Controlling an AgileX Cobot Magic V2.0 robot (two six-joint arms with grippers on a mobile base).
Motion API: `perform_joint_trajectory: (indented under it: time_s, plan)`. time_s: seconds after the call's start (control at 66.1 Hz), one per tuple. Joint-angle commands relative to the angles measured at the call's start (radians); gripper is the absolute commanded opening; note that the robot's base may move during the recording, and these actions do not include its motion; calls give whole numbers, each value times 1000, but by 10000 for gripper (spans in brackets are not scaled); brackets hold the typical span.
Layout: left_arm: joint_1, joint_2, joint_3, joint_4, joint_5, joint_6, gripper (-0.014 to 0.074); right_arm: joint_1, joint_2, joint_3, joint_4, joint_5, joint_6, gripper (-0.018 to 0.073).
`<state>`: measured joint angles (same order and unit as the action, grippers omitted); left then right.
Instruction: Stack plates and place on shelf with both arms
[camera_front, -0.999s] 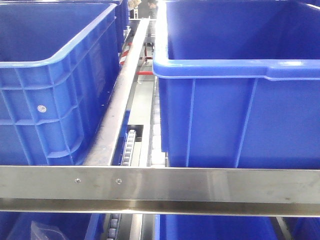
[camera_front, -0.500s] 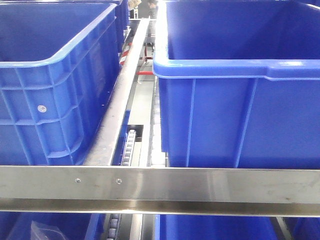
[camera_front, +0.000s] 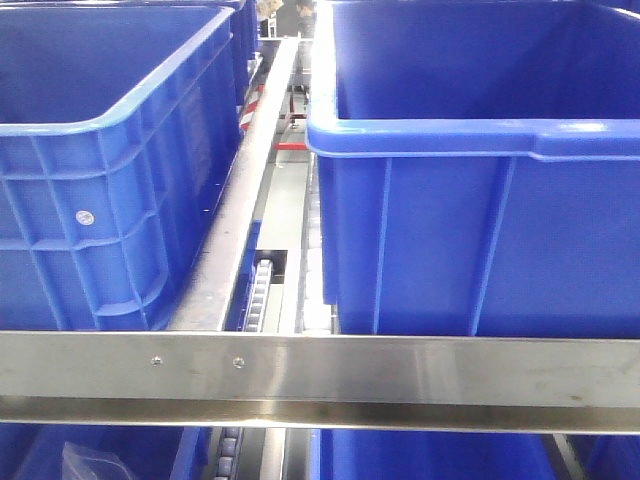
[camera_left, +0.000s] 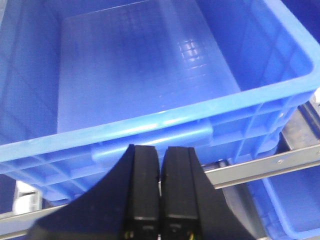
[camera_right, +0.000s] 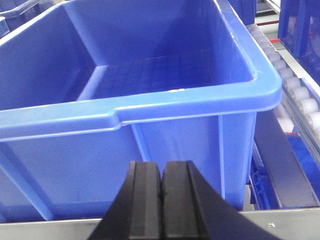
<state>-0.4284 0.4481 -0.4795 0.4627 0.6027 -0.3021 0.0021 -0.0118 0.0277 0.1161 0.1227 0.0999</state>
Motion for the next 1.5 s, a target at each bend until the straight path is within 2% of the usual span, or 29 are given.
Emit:
perform_joint_trajectory:
  time_s: [0.0, 0.03, 0.106, 0.257, 0.288, 0.424, 0.484, 0.621, 0.696, 0.802, 1.211, 1.317, 1.393, 1.483]
  plan:
    - [32, -6, -25, 62, -54, 4, 83, -5, -18, 1, 1, -84, -6, 49]
    - [55, -16, -25, 50, -63, 2, 83, -5, -18, 1, 1, -84, -6, 49]
    - [119, -40, -5, -46, -151, -11, 83, -5, -18, 1, 1, -84, -6, 49]
    - [262, -99, 96, -104, -374, -12, 83, -5, -18, 1, 1, -84, -6, 49]
    - [295, -126, 141, -116, -460, -12, 83, -5, -18, 1, 1, -84, -6, 49]
    - [344, -225, 313, -122, -678, -12, 83, -5, -18, 1, 1, -84, -6, 49]
    - [351, -268, 382, -135, -723, -12, 83, -5, -18, 1, 1, -84, -6, 49]
    - [353, -372, 491, -193, -735, -12, 83, -5, -18, 1, 1, -84, -6, 49]
    - [353, -420, 488, -212, -649, -12, 83, -5, -18, 1, 1, -83, -6, 49]
    - [356, -476, 490, -210, -628, -12, 83, -5, -18, 1, 1, -83, -6, 49]
    - [356, -474, 490, -228, -662, -12, 83, -4, -18, 1, 1, -82, -6, 49]
    - [356, -474, 490, -254, -683, -12, 83, -4, -18, 1, 1, -82, -6, 49]
    - [356, -474, 490, -261, -686, 7, 83, -4, -18, 1, 1, -82, -6, 49]
    - [359, -474, 490, -312, -695, 103, 83, -4, -18, 1, 1, -82, -6, 49]
